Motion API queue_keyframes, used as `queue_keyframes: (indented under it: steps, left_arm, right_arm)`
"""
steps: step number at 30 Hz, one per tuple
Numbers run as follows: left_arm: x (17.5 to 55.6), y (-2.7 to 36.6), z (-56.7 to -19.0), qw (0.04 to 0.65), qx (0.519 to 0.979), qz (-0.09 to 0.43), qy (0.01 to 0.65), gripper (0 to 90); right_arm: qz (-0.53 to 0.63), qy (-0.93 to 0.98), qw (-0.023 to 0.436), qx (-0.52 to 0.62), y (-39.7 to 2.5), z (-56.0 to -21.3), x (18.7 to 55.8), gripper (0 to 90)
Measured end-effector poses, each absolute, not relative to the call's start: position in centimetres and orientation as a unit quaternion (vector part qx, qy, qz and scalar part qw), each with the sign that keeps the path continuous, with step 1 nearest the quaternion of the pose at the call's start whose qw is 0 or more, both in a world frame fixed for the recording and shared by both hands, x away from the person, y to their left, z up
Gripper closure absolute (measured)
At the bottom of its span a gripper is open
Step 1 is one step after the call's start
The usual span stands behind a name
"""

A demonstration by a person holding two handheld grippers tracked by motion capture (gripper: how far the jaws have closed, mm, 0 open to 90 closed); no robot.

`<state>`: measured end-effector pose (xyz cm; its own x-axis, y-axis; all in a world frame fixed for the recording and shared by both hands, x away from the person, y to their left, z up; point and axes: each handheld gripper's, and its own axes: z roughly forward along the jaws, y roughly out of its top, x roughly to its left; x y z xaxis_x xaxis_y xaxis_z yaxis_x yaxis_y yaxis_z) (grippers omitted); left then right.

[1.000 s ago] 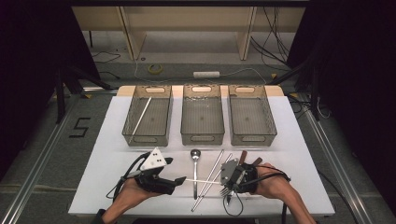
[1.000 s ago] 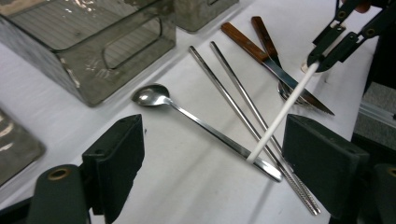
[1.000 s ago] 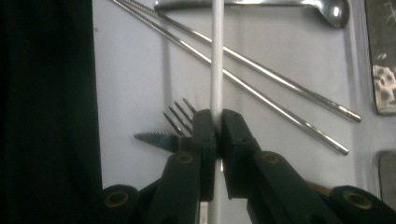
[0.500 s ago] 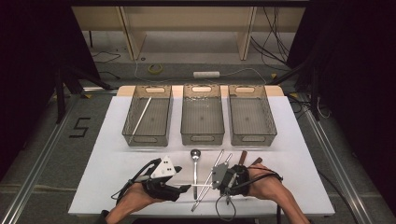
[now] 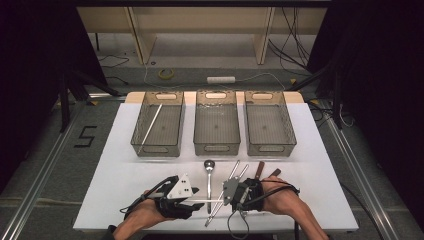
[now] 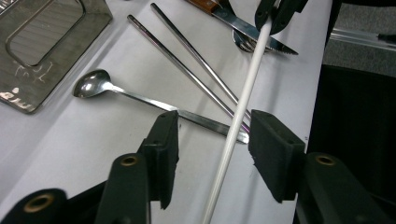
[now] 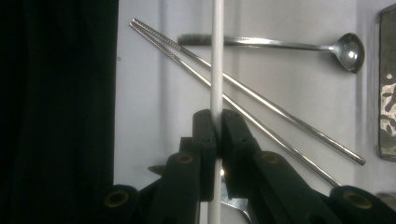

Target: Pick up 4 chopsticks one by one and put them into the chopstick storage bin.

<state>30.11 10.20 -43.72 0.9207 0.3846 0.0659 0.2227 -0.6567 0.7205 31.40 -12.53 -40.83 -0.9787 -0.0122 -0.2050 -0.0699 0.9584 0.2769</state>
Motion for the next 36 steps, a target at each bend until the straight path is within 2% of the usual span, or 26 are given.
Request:
queue_keyframes:
  steps: [8,24,32,36]
  left_arm:
    - [30.0,10.22,-43.65,0.367,0.913,0.095,0.152,63.3]
    - [29.63,9.84,-43.77,0.349,0.926,0.082,0.119,77.5]
    - [29.28,9.68,-43.89,0.339,0.935,0.066,0.081,84.2]
    - [29.29,9.75,-43.89,0.342,0.934,0.057,0.08,85.1]
  right_arm:
    - [0.139,0.985,0.097,-0.028,-12.2,-40.89,31.32,85.3]
    - [0.134,0.985,0.095,-0.045,-11.61,-40.87,31.08,85.3]
    - [0.128,0.986,0.091,-0.061,-11.56,-41.02,30.97,84.8]
    - [0.132,0.985,0.09,-0.065,-11.66,-41.02,30.98,83.9]
